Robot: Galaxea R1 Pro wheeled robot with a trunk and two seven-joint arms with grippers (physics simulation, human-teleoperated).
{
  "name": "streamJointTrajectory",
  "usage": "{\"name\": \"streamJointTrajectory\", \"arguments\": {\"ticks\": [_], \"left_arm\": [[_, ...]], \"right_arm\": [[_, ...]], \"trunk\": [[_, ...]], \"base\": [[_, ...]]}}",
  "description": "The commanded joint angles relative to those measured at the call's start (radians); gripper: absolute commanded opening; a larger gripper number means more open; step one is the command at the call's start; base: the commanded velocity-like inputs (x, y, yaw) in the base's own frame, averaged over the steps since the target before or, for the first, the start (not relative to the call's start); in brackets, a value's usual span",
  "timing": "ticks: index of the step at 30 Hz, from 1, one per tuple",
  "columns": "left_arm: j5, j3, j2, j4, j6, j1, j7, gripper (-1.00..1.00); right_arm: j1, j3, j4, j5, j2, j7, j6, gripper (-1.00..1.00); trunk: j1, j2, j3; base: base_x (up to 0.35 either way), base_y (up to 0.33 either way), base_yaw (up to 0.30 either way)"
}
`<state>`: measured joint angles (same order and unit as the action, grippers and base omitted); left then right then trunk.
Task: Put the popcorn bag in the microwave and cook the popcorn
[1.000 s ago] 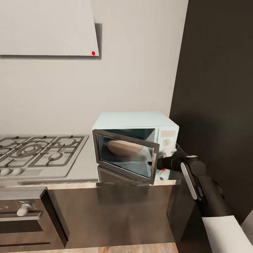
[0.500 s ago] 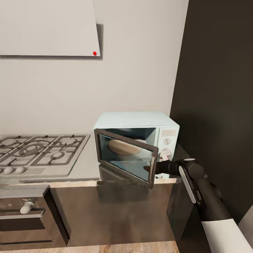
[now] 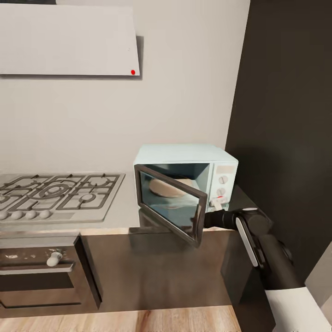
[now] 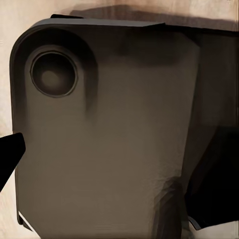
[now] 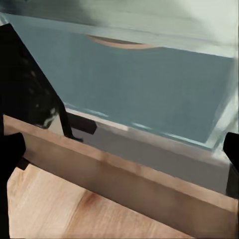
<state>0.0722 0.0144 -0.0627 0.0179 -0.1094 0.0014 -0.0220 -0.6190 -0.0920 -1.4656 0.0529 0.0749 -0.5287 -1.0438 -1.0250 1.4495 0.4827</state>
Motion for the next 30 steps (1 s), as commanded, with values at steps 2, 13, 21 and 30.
{"name": "streamJointTrajectory", "arguments": {"ticks": [2,13,21,30], "left_arm": [[0.007,0.001,-0.001,0.001,-0.003,0.000,-0.007,1.00],[0.007,0.001,-0.003,0.000,-0.006,0.000,0.007,1.00],[0.008,0.001,-0.003,0.000,-0.006,0.000,0.008,1.00],[0.008,0.001,-0.002,0.000,-0.005,0.000,0.007,1.00]], "right_arm": [[-0.001,0.010,-0.001,0.018,-0.003,0.006,-0.003,1.00],[-0.001,0.016,-0.005,0.031,-0.009,0.068,-0.003,1.00],[-0.001,0.015,-0.005,0.031,-0.007,0.070,-0.003,1.00],[-0.001,0.014,-0.005,0.031,-0.010,0.070,-0.003,1.00]], "trunk": [[0.000,0.000,0.001],[0.000,0.000,0.001],[0.000,0.000,0.001],[0.000,0.000,0.001]], "base": [[0.000,0.000,0.000],[-0.039,0.037,0.000],[-0.228,0.215,0.000],[-0.210,0.222,0.000]]}}
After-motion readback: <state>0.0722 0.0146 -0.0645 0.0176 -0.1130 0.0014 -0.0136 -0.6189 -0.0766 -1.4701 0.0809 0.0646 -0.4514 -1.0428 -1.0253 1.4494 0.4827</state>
